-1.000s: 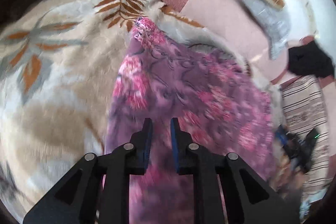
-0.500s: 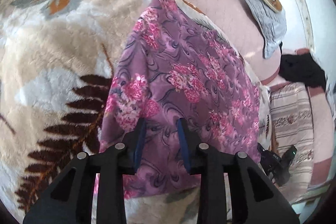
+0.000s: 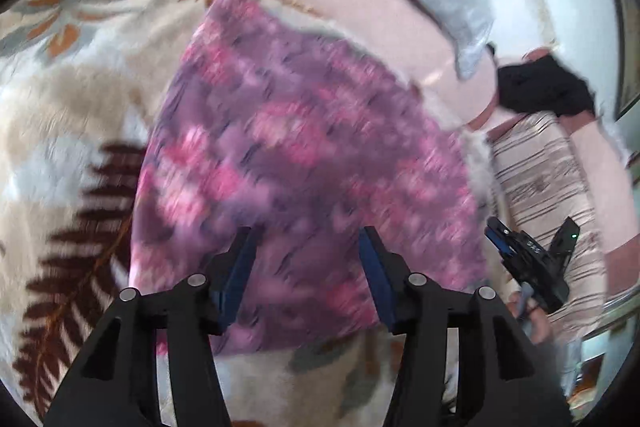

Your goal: Fold small clothes

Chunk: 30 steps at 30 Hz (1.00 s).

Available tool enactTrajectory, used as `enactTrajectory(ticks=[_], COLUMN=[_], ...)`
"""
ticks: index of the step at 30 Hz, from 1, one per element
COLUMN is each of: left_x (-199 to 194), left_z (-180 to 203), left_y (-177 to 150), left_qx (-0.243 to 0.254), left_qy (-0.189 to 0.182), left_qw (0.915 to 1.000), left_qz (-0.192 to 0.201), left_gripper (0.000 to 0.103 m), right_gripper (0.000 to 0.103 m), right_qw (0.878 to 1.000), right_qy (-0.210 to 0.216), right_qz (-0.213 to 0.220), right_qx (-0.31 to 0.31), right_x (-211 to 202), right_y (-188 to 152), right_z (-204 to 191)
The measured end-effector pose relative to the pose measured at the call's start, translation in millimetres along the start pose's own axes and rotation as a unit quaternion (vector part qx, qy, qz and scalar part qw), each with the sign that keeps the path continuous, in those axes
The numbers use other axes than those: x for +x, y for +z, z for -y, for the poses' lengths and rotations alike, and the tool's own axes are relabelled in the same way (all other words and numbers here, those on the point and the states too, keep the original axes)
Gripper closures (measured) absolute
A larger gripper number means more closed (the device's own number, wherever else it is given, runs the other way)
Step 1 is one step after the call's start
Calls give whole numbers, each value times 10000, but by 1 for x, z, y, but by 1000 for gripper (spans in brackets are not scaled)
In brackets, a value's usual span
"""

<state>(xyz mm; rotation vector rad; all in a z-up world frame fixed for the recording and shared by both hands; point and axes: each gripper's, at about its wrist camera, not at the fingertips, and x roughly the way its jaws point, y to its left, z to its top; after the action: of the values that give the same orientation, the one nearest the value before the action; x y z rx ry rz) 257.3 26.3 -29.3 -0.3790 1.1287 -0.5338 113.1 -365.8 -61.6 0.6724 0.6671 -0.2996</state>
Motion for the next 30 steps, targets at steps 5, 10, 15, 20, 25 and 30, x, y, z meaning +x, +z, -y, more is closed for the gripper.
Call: enactTrajectory(ticks=[5, 10, 15, 20, 25, 30], left_x=[21, 31, 19, 38, 35, 35], left_z=[-3, 3, 5, -5, 5, 3], left_y=[16, 9, 22, 22, 21, 20], left_qx=[241, 636, 549, 723, 874, 839], left_qy=[788, 894, 636, 1529, 1621, 1666], left_qw=[9965, 9939, 9955, 9851, 9824, 9820], left_qz=[108, 123, 438, 318, 321, 294], left_gripper=[49, 43, 42, 42, 42, 42], right_gripper=[74, 67, 65, 53, 55, 48], right_qw=[9997, 9974, 9954, 9889, 9885, 9948], right_qy=[-156, -676, -861, -1406, -1410, -651], right_qz=[195, 85, 394, -472, -103, -162], right_qx=[39, 246, -106, -9, -541, -764], right_x=[31, 70, 62, 107, 78, 55], right_y=[26, 11, 35, 42, 38, -10], right_z=[-22, -12, -35, -19, -53, -73])
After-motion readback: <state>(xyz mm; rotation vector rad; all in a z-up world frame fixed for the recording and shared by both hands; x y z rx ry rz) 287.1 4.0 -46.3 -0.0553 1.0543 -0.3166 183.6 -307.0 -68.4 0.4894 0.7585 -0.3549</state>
